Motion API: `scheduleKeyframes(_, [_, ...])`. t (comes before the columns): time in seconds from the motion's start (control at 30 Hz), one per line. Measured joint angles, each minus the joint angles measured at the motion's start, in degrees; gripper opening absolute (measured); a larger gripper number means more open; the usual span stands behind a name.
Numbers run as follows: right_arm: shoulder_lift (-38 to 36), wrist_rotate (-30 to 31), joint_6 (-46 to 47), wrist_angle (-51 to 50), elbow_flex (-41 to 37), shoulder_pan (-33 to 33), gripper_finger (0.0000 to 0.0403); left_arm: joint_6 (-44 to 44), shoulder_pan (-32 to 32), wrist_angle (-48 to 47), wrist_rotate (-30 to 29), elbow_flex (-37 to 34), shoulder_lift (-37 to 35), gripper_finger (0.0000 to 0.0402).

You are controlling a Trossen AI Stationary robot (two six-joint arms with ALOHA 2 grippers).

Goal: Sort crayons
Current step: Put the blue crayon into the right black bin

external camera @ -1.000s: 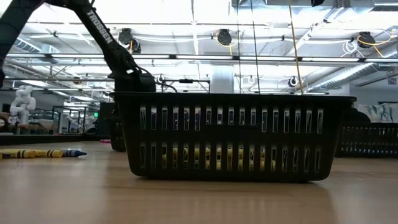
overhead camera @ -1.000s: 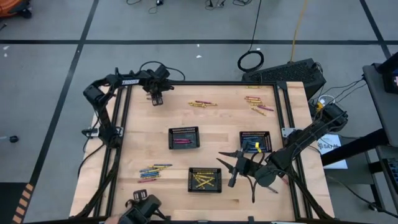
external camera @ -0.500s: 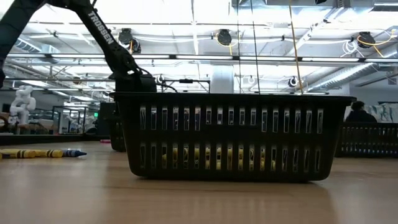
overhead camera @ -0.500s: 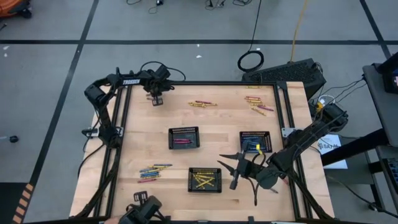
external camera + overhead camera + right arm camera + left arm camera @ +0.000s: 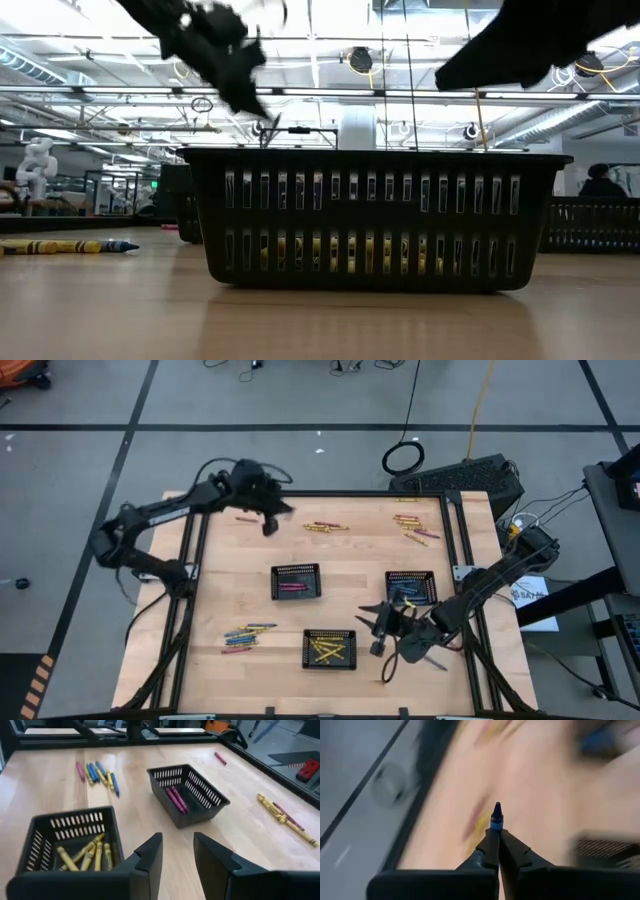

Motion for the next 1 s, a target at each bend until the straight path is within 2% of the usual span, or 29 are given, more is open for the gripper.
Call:
scheduleKeyframes(0.07, [0.0,0.1,-0.72,5.11,-2.53,-0.3,0.0107,-3.01,-4.97,7.01,3.88,-2.26,-2.53,0.0001])
scheduleKeyframes(0.13, [0.0,0.23,-2.0,10.74,-5.24,-0.35,0.0113,-5.33,-10.79,13.79,4.32,-4.49,-3.99,0.0001])
scheduleKeyframes(0.37, [0.02,1.43,-14.52,28.49,-8.21,-1.06,0.014,-10.06,-29.34,41.98,-0.22,-12.82,-3.25,0.0001])
scheduleKeyframes(0.5, [0.0,2.47,-19.92,34.71,-8.21,-2.56,0.0146,-9.95,-36.84,52.97,-3.88,-14.76,-0.82,0.0])
scheduleKeyframes(0.6, [0.0,-1.53,-21.8,37.97,-8.23,-4.17,0.0145,-9.89,-40.62,56.87,-5.5,-14.74,0.96,0.0])
scheduleKeyframes(0.7, [0.0,-6.02,-23.92,39.4,-7.7,-5.29,0.0144,-9.48,-42.86,57.56,-9.61,-14.78,2.63,0.0])
scheduleKeyframes(0.8, [0.0,-7.59,-27.58,39.37,-5.97,-5.99,0.0144,-9.72,-43.85,59.13,-12.6,-14.74,4.29,0.0])
scheduleKeyframes(1.0, [2.01,-8.92,-35.18,39.09,-2.14,-7.29,0.0144,-9.8,-44.12,60.89,-14.58,-14.74,6.28,0.0])
